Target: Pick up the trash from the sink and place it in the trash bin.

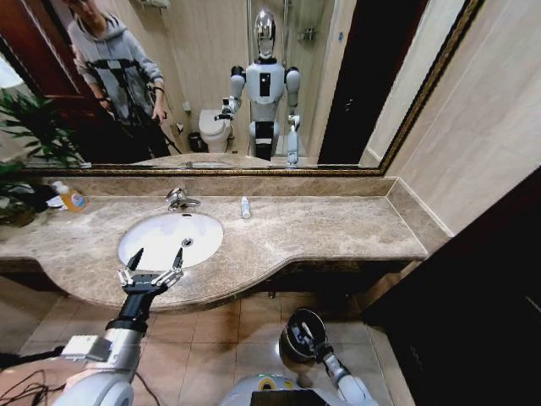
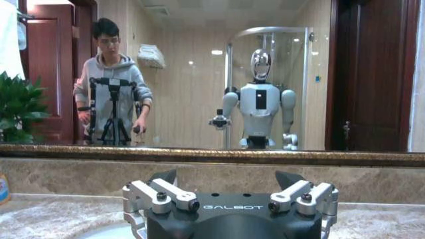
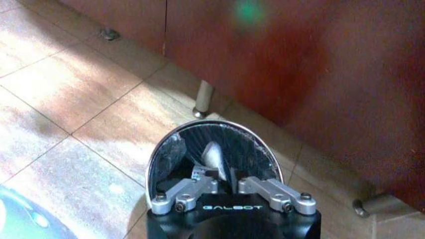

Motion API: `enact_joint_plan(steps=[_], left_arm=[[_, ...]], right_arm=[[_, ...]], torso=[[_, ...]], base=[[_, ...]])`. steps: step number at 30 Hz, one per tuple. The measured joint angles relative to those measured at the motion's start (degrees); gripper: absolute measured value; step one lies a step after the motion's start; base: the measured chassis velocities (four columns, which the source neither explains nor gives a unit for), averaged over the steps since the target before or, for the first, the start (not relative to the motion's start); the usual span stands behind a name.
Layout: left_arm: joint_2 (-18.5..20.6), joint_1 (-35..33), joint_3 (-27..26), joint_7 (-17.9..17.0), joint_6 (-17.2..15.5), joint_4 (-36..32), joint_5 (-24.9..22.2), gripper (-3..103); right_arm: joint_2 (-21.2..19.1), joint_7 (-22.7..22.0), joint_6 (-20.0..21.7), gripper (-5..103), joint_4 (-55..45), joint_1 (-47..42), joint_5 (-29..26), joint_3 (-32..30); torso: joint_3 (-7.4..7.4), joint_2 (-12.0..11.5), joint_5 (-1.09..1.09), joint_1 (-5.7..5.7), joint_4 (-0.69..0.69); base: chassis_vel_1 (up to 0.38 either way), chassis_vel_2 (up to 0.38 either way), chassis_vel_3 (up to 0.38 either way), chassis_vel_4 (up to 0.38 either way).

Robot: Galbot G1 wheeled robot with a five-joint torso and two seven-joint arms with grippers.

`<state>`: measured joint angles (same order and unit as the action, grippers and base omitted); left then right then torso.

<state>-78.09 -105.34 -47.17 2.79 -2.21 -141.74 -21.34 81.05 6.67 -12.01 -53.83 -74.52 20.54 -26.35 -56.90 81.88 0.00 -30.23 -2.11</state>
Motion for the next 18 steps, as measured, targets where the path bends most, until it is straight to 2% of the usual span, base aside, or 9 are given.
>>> enact_joint_plan(steps=[1,4,6,7,10,11,14,15,18], left_arm=[[0.0,0.0,0.0,0.0,0.0,0.0,0.0,100],[0.0,0.0,0.0,0.0,0.0,0.0,0.0,100],[0.0,0.0,0.0,0.0,0.0,0.0,0.0,100],[0.0,0.0,0.0,0.0,0.0,0.0,0.0,100],[0.0,0.0,0.0,0.0,0.0,0.0,0.0,100],[0.0,0.0,0.0,0.0,0.0,0.0,0.0,100],[0.0,0.0,0.0,0.0,0.0,0.0,0.0,100],[0.0,0.0,0.0,0.0,0.0,0.0,0.0,100],[0.0,0.0,0.0,0.0,0.0,0.0,0.0,100]], right_arm=[[0.06,0.0,-0.14,19,0.25,0.11,0.03,-0.03],[0.1,0.0,-0.33,24,0.48,0.19,0.18,-0.13],[0.04,0.0,-0.45,36,0.45,0.12,0.15,-0.19],[0.04,0.0,-0.45,36,0.45,0.12,0.15,-0.19],[-0.18,0.0,-0.8,51,0.2,-0.33,-0.26,-0.36],[-0.18,0.0,-0.8,51,0.2,-0.33,-0.26,-0.36],[-0.44,0.02,-1.14,68,-0.69,-1.18,-0.96,-0.44],[-0.44,0.02,-1.14,68,-0.69,-1.18,-0.96,-0.44],[-0.65,0.03,-1.62,84,-2.41,-2.27,-1.5,-0.44]], torso=[[0.0,0.0,0.0,0.0,0.0],[0.0,0.0,0.01,0.0,0.0],[0.0,0.0,0.0,0.0,0.0],[0.0,0.0,0.0,0.0,0.0],[0.0,0.0,0.0,0.0,0.0],[0.0,0.0,0.0,0.0,0.0],[0.0,0.0,0.0,0.0,0.0],[0.0,0.0,0.0,0.0,0.0],[0.01,0.0,0.0,0.0,0.0]], base=[[0.0,0.0,0.0,0.0],[0.0,0.0,0.0,0.0],[0.0,0.0,0.0,0.0],[0.0,0.0,0.0,0.0],[0.0,0.0,0.0,0.0],[0.0,0.0,0.0,0.0],[0.0,0.0,0.0,0.0],[0.0,0.0,0.0,0.0],[0.0,0.0,0.0,0.0]])
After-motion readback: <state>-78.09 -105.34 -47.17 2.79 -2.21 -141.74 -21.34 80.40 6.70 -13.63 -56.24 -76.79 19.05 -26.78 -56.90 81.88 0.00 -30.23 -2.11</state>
